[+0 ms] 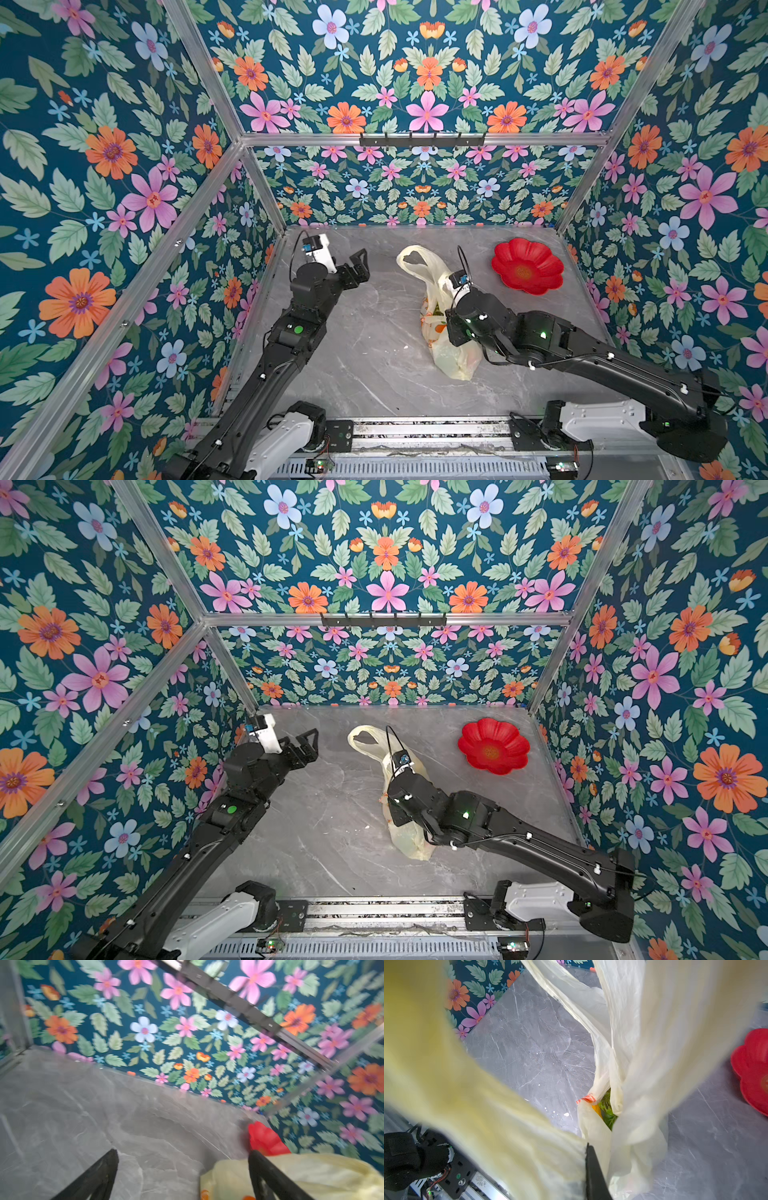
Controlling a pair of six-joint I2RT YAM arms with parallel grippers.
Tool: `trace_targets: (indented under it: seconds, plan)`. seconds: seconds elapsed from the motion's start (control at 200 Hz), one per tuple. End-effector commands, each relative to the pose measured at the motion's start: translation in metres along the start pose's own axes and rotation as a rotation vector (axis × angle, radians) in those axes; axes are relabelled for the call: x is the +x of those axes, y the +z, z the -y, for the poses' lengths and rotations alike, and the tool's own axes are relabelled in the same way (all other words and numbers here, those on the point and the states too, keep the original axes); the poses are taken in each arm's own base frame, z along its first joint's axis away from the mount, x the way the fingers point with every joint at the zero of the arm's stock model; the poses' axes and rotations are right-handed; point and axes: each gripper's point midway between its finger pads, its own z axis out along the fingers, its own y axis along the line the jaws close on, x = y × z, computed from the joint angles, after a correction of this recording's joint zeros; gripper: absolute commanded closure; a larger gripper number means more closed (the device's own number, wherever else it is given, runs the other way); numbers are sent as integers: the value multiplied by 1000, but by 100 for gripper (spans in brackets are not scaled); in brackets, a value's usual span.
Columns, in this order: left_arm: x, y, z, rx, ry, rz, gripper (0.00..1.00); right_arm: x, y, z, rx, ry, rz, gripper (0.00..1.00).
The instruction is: Take the fake fruits out of the plastic bag
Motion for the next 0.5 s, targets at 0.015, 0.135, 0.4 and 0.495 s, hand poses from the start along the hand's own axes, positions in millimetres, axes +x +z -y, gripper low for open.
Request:
trace_targets:
  seconds: [0.015,0.135,0.4,0.495]
  plan:
    - [19,-9,39,76,178,-141,0,-2,-7,12,23,58,59,100]
    - [29,-14,81,187,283,-200,0,1,-15,22,27,77,95,100]
    - [75,14,123,245,451,-370,1,4,-25,32,20,96,130,100]
    - [82,29,121,194,455,-393,11,7,-27,42,52,108,131,100]
